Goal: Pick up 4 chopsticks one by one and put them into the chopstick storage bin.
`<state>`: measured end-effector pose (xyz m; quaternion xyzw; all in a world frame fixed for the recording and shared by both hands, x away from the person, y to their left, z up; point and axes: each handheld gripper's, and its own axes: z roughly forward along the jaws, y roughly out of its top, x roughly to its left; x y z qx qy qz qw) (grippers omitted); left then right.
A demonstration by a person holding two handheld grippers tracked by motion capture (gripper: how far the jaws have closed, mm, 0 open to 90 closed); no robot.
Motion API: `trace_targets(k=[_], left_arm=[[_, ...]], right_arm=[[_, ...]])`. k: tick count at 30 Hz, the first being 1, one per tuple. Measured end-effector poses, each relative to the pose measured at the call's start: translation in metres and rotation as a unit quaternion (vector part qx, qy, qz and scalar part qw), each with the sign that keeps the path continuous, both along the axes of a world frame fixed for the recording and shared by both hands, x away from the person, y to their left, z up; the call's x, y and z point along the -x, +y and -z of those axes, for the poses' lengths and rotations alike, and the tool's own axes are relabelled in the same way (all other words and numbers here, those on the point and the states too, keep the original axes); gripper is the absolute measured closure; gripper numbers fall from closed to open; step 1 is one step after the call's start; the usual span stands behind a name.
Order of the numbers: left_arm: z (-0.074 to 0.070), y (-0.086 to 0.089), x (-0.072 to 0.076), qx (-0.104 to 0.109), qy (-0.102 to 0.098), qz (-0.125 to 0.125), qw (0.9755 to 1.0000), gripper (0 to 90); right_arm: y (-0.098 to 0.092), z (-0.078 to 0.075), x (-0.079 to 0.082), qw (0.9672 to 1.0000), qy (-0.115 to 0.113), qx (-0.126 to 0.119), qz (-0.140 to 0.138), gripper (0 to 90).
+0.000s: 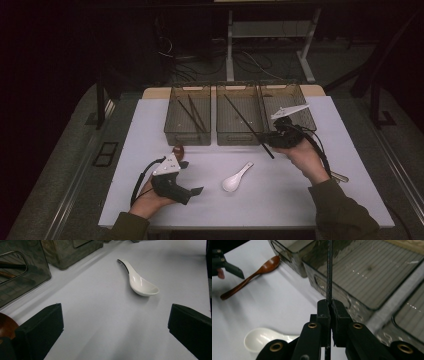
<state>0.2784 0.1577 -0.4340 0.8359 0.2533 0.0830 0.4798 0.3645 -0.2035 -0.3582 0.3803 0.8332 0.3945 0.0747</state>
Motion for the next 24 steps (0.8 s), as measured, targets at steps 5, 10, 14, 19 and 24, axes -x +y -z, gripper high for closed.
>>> trace_targets(k=[5, 10, 14, 19, 24], left_arm=[[0.0, 0.0, 0.0, 0.001, 0.0, 0.001, 1.0, 0.0], [0.0, -0.001, 0.0, 0.005, 0.0, -0.001, 1.0, 0.0], [0.0, -0.001, 0.0, 0.006, 0.0, 0.0, 1.0, 0.0], [0.0, -0.001, 0.0, 0.008, 0.001, -0.001, 1.0, 0.0], [0.0, -0.001, 0.001, 0.01, 0.0, 0.0, 0.9999, 0.0]], right_arm=[[0.015, -0.005, -0.008, 0.9999, -0.005, -0.014, -0.003, 84.9], [0.031, -0.01, -0.018, 0.9995, -0.016, -0.026, 0.0, 84.9], [0.045, -0.016, -0.027, 0.9991, -0.026, -0.032, 0.001, 84.9], [0.065, -0.022, -0.04, 0.9988, -0.035, -0.034, 0.008, 84.9], [0.084, -0.026, -0.054, 0.9981, -0.043, -0.042, 0.016, 84.9]])
